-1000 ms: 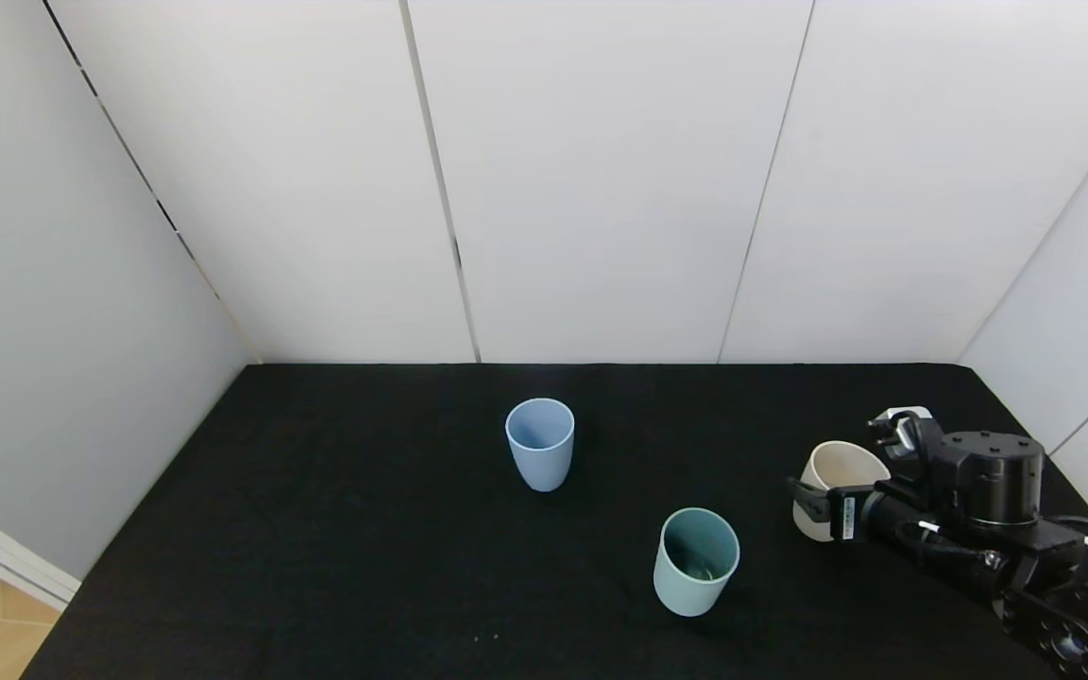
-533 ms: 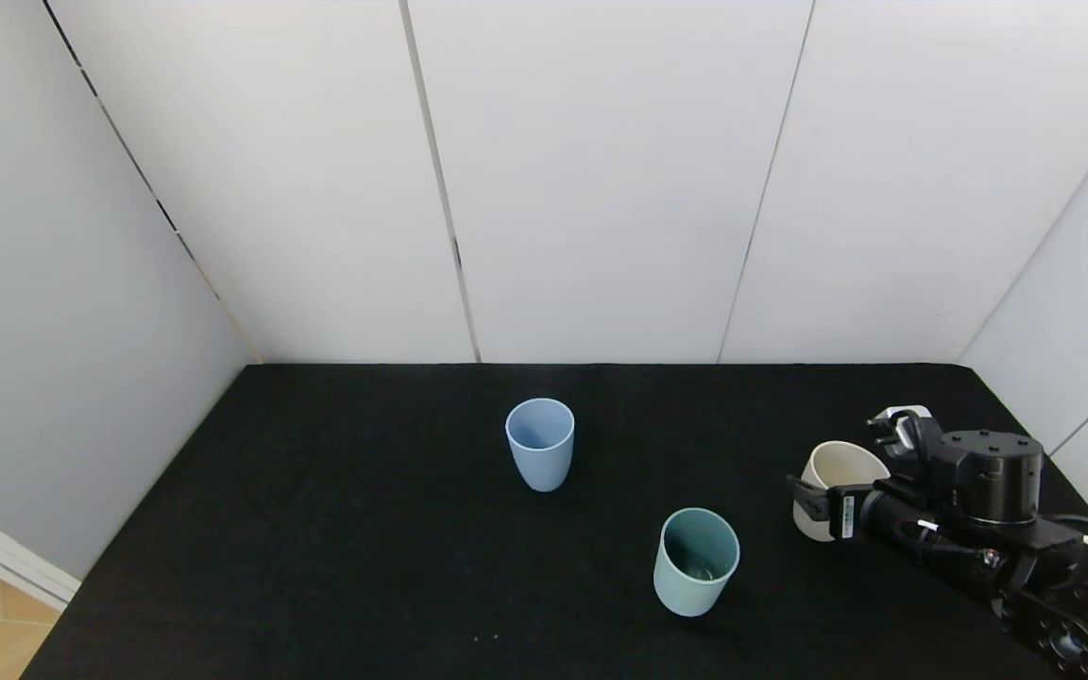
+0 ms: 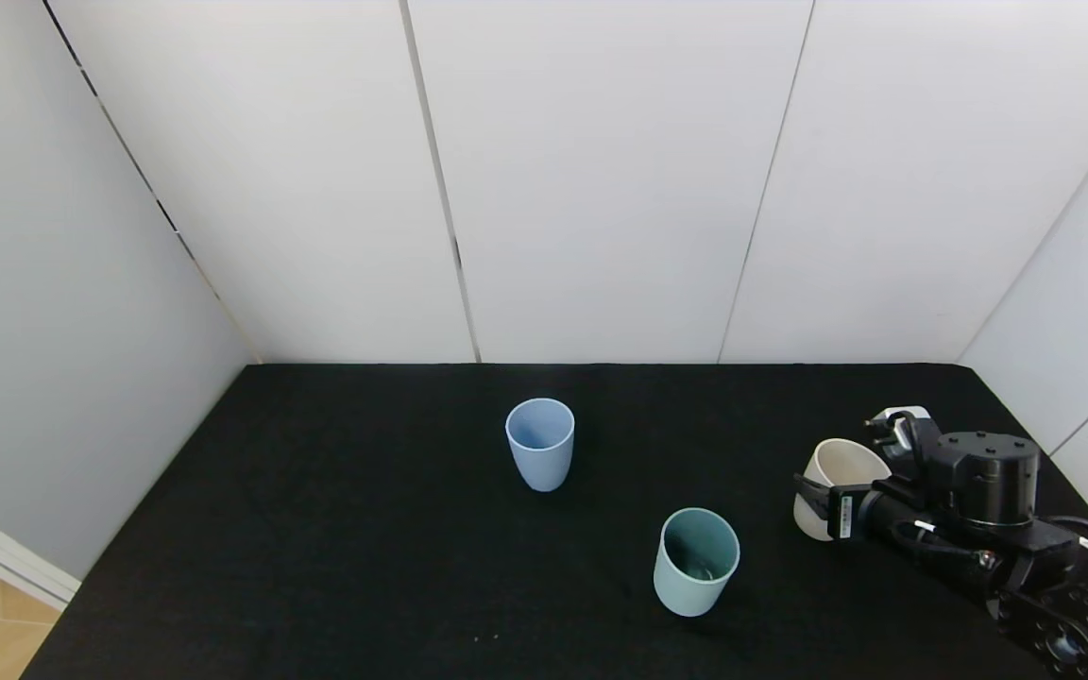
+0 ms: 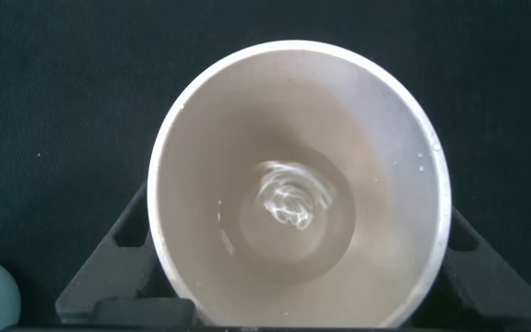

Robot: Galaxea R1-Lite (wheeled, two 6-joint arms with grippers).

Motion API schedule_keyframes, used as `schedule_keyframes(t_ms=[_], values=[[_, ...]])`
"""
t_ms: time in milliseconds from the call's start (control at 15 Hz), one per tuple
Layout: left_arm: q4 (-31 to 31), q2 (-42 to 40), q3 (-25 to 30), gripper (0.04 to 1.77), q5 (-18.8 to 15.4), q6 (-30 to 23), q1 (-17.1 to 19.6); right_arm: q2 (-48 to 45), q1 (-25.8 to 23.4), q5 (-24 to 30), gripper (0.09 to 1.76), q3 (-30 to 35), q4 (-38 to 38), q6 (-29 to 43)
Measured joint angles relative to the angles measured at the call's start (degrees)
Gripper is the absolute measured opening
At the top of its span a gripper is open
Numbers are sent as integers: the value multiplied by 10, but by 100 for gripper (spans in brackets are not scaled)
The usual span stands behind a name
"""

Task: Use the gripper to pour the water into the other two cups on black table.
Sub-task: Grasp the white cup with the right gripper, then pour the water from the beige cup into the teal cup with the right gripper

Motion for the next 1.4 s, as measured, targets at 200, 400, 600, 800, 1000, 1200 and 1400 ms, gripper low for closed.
schedule_keyframes(t_ms=[200, 400, 600, 800, 1000, 1200, 1400], values=[[0, 0, 0, 172, 0, 0, 0, -2, 0, 0, 132, 0, -1, 1], [0, 0, 0, 172, 0, 0, 0, -12, 2, -23, 132, -13, 0, -5], [0, 0, 0, 172, 0, 0, 0, -31, 1, -25, 132, -23, 2, -55], [0, 0, 0, 172, 0, 0, 0, -48, 1, -26, 131, -33, 2, -98], [0, 0, 0, 172, 0, 0, 0, -65, 6, -25, 131, -37, 2, -142], [0, 0, 0, 172, 0, 0, 0, -87, 16, -25, 131, -35, 2, -181], [0, 0, 0, 172, 0, 0, 0, -105, 26, -25, 131, -27, 1, -246]])
